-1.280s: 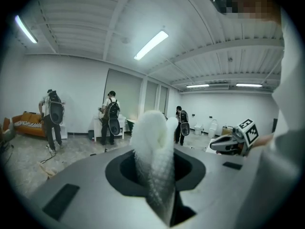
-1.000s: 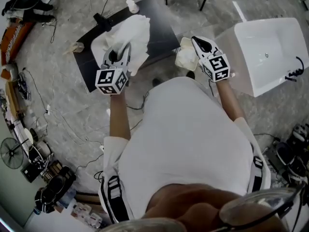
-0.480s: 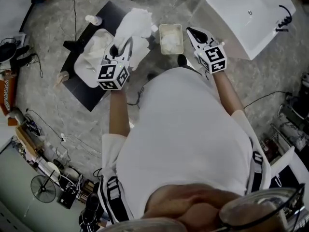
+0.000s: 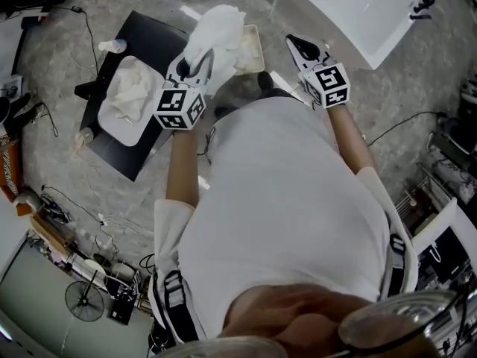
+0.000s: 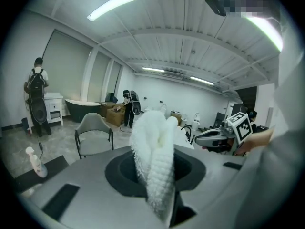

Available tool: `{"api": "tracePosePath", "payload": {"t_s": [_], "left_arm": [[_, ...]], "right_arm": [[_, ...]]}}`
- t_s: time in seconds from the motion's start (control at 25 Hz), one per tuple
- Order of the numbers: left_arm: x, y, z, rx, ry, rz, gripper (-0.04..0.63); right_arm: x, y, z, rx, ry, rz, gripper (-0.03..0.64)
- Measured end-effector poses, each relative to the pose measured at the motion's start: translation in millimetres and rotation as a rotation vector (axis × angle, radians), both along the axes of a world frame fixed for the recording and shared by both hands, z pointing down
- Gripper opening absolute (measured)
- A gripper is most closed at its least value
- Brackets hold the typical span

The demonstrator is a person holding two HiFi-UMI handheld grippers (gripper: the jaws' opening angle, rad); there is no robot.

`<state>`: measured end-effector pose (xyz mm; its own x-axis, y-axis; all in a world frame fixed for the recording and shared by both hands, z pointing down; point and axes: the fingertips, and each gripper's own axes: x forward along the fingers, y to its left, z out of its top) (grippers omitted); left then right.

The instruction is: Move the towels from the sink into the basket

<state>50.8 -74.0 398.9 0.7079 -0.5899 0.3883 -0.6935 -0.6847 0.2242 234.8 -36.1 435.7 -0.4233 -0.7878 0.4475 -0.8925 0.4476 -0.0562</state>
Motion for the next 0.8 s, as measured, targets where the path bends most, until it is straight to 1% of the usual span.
{"api": "tracePosePath", "payload": {"t_s": [0.16, 0.36, 0.56, 0.8], "left_arm": [[26, -5, 36, -0.065, -0.012, -0.002, 0.087], [53, -18, 111, -0.170, -0.019, -0.066, 0.087], [70, -25, 211, -0.246, -0.094, -0.112, 0.087], [83, -39, 352, -0.367, -0.137, -0.162, 0.087]], "right_arm": [[14, -5, 22, -0.045, 0.006, -0.026, -0.003], [29, -16, 68, -0.125, 0.022, -0.059, -0.003], [42, -20, 124, -0.220, 0.044, -0.094, -0.003], [40, -29, 208, -0.323, 0.063, -0.150, -0.003]]}}
